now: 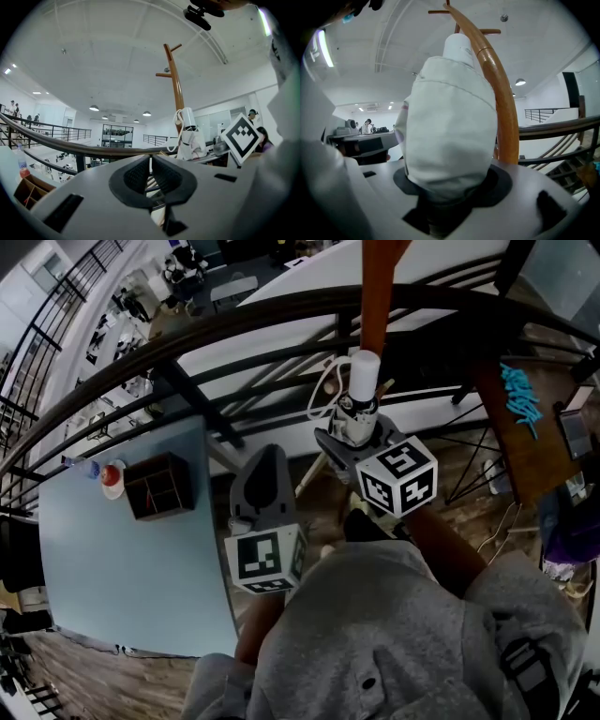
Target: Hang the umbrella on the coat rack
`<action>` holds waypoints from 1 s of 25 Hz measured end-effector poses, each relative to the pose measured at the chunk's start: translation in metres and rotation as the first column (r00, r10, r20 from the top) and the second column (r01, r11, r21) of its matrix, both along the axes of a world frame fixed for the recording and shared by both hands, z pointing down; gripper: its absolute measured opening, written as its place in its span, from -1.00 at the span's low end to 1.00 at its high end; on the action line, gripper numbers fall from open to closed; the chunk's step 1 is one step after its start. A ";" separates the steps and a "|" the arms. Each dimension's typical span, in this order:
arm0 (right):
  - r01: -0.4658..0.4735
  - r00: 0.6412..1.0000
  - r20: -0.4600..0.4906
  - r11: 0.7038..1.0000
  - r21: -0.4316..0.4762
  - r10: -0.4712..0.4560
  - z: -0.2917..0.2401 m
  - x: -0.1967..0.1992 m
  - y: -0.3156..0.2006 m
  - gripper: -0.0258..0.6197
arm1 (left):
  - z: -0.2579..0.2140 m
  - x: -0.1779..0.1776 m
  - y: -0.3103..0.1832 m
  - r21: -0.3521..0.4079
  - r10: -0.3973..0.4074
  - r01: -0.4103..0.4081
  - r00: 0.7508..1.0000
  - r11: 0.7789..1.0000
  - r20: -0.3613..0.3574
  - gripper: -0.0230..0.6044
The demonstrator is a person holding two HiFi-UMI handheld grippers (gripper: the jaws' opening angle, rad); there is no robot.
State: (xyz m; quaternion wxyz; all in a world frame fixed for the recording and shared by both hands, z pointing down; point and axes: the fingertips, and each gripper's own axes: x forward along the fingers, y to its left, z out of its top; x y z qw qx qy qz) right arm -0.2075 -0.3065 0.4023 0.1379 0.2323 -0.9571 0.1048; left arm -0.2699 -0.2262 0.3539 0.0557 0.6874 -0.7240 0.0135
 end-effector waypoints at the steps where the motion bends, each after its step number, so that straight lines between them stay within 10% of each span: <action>1: -0.004 1.000 -0.003 1.000 -0.003 0.004 0.002 0.001 0.000 -0.14 | 0.001 -0.001 0.000 0.000 -0.001 0.001 1.000 1.000 0.000 -0.84; 25: -0.208 0.978 -0.049 0.975 -0.083 0.204 0.044 0.066 -0.019 -0.14 | 0.014 0.021 -0.012 -0.045 0.097 -0.098 0.995 0.994 -0.017 -0.84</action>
